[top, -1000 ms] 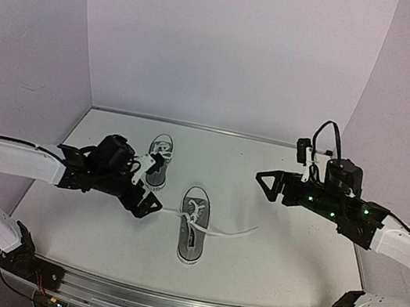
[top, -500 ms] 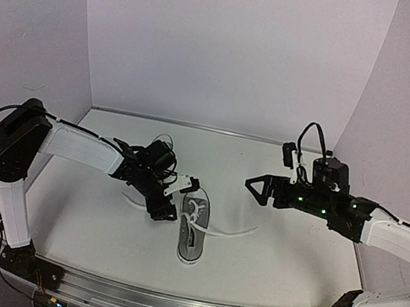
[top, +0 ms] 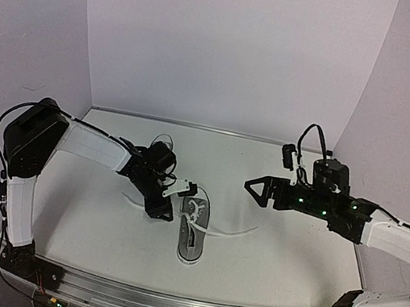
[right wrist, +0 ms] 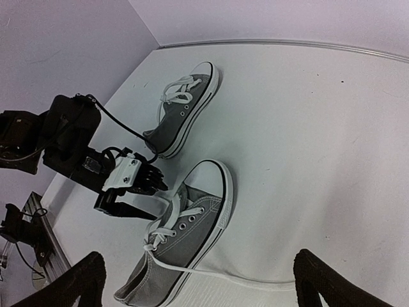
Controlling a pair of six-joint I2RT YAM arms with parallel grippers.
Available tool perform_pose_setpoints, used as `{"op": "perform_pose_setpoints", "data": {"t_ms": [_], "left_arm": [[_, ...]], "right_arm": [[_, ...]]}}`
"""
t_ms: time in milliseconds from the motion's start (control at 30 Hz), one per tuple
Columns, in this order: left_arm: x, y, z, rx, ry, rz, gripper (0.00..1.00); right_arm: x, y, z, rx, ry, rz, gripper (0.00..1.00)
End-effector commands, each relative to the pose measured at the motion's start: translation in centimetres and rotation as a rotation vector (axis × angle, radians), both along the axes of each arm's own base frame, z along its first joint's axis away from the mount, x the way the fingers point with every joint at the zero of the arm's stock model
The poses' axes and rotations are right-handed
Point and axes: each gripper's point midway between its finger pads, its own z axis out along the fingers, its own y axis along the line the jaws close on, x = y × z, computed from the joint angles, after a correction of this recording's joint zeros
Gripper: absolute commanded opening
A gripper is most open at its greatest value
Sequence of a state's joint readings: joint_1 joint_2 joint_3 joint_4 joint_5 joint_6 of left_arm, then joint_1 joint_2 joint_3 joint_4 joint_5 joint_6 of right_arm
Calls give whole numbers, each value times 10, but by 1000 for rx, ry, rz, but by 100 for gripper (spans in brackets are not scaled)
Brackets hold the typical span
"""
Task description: Tie the shoes
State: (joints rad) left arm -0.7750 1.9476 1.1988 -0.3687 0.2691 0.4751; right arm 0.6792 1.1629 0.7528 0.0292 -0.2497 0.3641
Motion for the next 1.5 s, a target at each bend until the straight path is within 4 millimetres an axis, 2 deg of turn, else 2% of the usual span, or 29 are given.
{"op": "perform_pose_setpoints", "data": {"t_ms": [0,133,200,300,333,567,933,1000,1200,1333,1467], "left_arm": [[6,-6,-3,19,-3,-46,45],[-3,-8,-3,3,31,-68,33],[-9,-10,6,-40,32,-66,25],[-13,-15,26,-106,-8,-46,4],[-16,-17,32,-132,-11,-35,1],[-38,-28,77,-366,-68,-27,0],[-53,-20,139,-597,-195,-41,0],[-56,-18,143,-602,-206,-50,0],[-64,-11,143,-602,-238,-87,0],[-67,-8,143,-611,-262,-104,0],[-64,-7,143,-601,-274,-93,0]], "right_arm": [[-2,-2,12,32,-26,-3,98],[-2,0,12,34,-22,5,98],[-2,1,12,34,-21,11,98],[-1,6,11,30,-14,33,98],[-1,9,7,23,-7,46,98],[-1,40,-9,3,44,200,97],[0,88,-26,16,74,449,73],[0,95,-31,19,79,484,68],[-1,119,-36,68,94,578,66],[-3,134,-47,77,109,639,64],[-8,151,-62,70,115,704,57]]}}
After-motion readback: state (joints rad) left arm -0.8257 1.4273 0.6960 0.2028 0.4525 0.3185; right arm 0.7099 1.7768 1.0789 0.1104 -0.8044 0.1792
